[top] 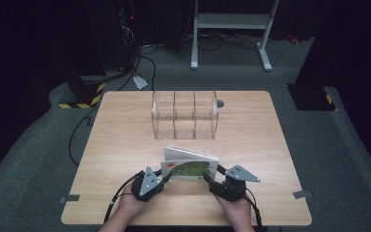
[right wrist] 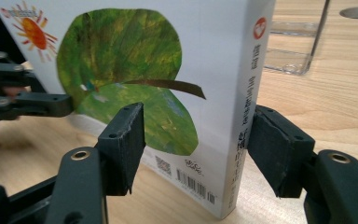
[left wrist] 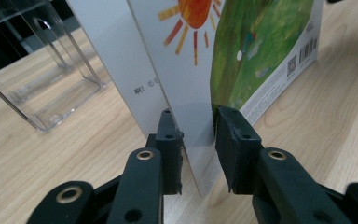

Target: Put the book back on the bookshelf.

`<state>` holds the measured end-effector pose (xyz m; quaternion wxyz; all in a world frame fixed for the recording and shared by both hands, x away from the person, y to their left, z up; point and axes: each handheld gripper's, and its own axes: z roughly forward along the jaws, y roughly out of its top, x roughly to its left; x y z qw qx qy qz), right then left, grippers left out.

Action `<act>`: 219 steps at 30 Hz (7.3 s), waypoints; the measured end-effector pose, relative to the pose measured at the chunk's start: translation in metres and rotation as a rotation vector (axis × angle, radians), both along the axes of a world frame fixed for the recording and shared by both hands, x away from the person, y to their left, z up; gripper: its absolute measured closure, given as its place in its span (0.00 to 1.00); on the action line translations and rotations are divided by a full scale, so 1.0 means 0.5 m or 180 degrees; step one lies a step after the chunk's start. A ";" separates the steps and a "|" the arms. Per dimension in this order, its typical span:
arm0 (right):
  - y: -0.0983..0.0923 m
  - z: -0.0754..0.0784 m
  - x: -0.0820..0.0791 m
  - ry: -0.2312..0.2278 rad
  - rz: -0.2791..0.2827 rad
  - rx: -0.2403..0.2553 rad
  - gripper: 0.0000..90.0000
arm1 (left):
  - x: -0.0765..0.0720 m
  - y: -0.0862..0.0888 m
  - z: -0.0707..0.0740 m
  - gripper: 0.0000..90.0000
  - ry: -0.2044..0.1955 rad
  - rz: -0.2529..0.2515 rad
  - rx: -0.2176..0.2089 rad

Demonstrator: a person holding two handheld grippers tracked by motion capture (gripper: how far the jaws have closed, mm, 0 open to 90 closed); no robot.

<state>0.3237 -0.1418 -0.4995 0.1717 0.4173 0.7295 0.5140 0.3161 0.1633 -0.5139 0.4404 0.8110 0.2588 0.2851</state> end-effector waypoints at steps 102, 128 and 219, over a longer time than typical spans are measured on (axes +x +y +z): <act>0.006 0.052 -0.041 -0.0518 0.0113 -0.0285 0.59 | 0.033 0.180 -0.031 0.15 0.1122 0.1439 -0.0131; 0.003 0.059 -0.047 -0.0545 0.0013 -0.0351 0.66 | 0.031 0.179 -0.030 0.16 0.1107 0.1411 -0.0124; 0.049 0.154 0.161 -0.0713 -0.0811 -0.0500 0.84 | 0.029 0.179 -0.030 0.18 0.1111 0.1404 -0.0110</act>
